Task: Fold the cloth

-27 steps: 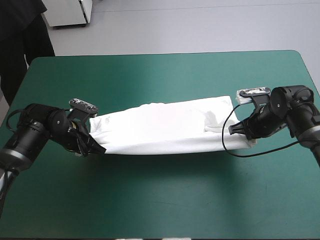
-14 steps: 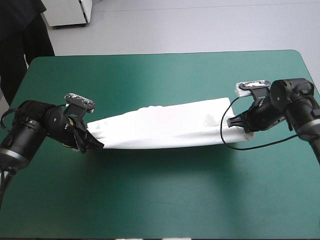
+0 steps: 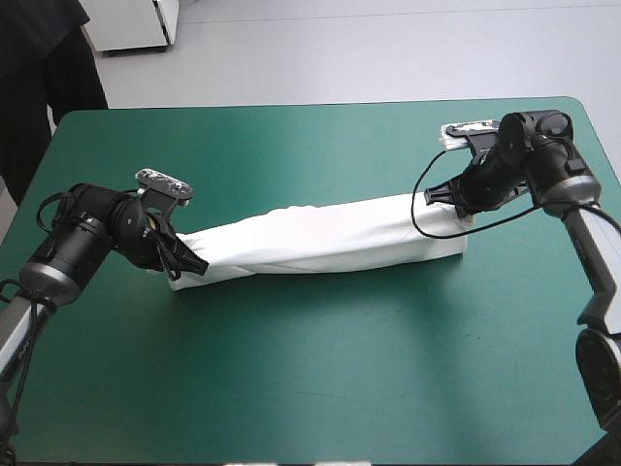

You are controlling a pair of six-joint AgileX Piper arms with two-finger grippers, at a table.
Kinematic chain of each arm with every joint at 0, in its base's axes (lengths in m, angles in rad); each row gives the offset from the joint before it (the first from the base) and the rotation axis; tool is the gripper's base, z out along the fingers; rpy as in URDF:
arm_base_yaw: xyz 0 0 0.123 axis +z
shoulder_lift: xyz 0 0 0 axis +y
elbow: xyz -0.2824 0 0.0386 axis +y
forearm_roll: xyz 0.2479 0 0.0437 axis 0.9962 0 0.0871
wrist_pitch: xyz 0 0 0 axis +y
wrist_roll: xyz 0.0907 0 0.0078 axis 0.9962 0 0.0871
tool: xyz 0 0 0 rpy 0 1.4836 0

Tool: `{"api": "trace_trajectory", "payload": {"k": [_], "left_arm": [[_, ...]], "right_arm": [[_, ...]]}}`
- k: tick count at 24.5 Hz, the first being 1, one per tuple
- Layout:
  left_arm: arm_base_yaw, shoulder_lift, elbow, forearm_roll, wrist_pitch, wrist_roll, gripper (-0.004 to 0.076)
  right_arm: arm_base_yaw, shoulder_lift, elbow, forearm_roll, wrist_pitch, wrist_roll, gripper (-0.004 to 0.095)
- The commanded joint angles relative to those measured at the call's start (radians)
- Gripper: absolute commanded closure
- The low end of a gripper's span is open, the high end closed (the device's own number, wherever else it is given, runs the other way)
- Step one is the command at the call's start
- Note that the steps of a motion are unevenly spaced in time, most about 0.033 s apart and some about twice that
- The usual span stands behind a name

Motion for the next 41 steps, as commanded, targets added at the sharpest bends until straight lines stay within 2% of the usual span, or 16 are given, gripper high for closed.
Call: {"api": "trace_trajectory", "payload": {"k": [1, 13, 19, 25, 27, 32, 34, 37, 41], "left_arm": [[-0.007, 0.007, -0.049, 0.067, -0.094, -0.033, 0.0731], [-0.007, 0.205, -0.105, 0.095, -0.177, -0.033, 0.0731], [0.0, 0.268, -0.105, 0.108, -0.22, -0.033, 0.0731], [0.069, 0.293, -0.114, 0.093, -0.229, -0.048, 0.0731], [0.083, 0.293, -0.124, 0.042, -0.222, -0.04, 0.0727], [0.083, 0.293, -0.13, -0.068, -0.208, 0.031, 0.0687], [0.083, 0.293, -0.161, -0.066, -0.169, 0.034, 0.0661], [0.083, 0.291, -0.242, -0.047, -0.096, 0.039, 0.0621], [0.083, 0.256, -0.356, -0.058, -0.017, 0.034, 0.054]], "right_arm": [[-0.002, 0.006, -0.085, -0.006, -0.047, -0.006, 0.0921], [-0.003, 0.196, -0.205, 0.027, -0.101, -0.035, 0.0921], [-0.003, 0.282, -0.239, 0.027, -0.108, -0.054, 0.0921], [-0.009, 0.325, -0.26, 0.088, -0.14, -0.096, 0.092], [-0.03, 0.325, -0.26, 0.152, -0.13, -0.168, 0.0876], [-0.083, 0.32, -0.302, 0.215, -0.088, -0.187, 0.0588], [-0.114, 0.308, -0.363, 0.256, -0.067, -0.198, 0.051], [-0.158, 0.262, -0.387, 0.352, -0.028, -0.235, 0.0486], [-0.216, 0.194, -0.38, 0.368, 0.019, -0.237, 0.0483]]}}
